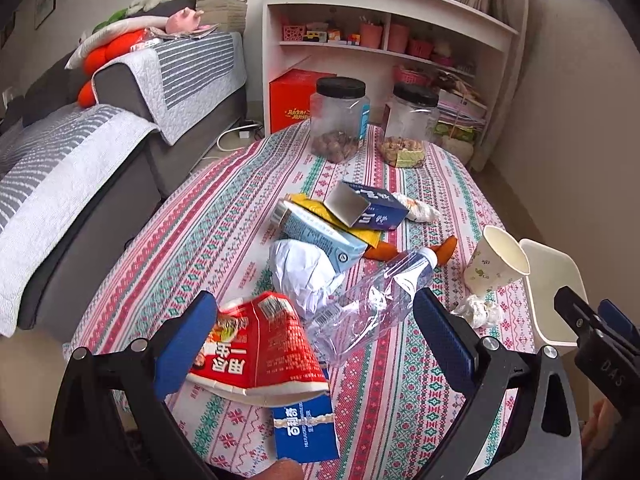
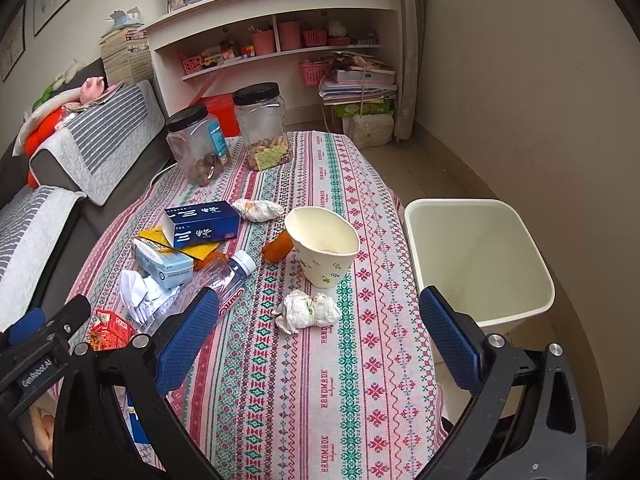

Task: Collect trash
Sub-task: 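Grasp the red snack bag with the left tool while the right tool grasps the blue biscuit box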

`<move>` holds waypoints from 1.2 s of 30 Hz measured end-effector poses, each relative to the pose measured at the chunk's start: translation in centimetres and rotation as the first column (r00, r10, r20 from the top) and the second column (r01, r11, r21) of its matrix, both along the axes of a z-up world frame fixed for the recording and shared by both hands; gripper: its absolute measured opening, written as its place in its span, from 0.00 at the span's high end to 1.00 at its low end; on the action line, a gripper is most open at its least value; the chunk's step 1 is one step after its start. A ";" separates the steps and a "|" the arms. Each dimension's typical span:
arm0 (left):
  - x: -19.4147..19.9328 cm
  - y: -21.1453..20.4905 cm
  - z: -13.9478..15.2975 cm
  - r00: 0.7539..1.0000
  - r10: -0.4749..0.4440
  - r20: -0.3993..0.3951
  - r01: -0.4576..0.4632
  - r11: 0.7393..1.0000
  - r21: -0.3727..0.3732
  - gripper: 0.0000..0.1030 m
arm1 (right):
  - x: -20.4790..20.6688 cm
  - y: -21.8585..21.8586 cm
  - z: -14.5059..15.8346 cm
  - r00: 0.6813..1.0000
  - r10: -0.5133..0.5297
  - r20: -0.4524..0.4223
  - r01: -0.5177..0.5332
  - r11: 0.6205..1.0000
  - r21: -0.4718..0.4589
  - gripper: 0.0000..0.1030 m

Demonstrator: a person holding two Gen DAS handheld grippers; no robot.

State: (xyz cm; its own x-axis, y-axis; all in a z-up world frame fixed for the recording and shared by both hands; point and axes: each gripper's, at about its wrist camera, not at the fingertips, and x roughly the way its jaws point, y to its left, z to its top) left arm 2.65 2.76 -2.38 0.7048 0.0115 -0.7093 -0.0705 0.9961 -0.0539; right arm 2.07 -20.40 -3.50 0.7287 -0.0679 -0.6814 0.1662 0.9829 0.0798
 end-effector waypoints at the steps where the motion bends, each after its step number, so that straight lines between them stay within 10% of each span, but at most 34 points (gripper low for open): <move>1: 0.2 0.4 0.6 1.000 -0.002 0.014 0.002 1.000 0.007 0.07 | 0.1 -0.1 0.2 1.000 0.002 0.002 -0.002 1.000 -0.006 0.07; 9: 3.0 6.1 8.3 0.990 -0.017 0.139 0.025 0.998 -0.061 0.07 | 2.2 -0.4 4.3 0.997 0.083 -0.006 -0.083 0.996 -0.026 0.06; 14: 6.5 6.7 3.5 0.972 -0.098 -0.216 0.091 0.995 -0.043 0.07 | 4.6 -0.3 4.7 0.986 0.157 -0.060 -0.156 0.987 0.027 0.06; 20: 5.4 7.4 -4.2 0.864 -0.170 -0.473 0.133 0.985 -0.112 0.07 | 5.1 -1.8 -0.9 0.974 0.107 -0.202 -0.082 0.988 0.130 0.07; 32: 2.1 -0.9 -9.4 0.880 -0.280 -0.384 0.366 0.914 0.173 0.08 | 4.7 -0.4 -1.9 0.978 0.093 -0.186 -0.090 0.996 0.025 0.07; 36: 3.0 -0.3 -9.0 0.902 -0.268 -0.338 0.351 0.911 0.217 0.46 | 4.8 0.6 -2.4 0.973 0.123 -0.195 -0.119 0.992 0.029 0.07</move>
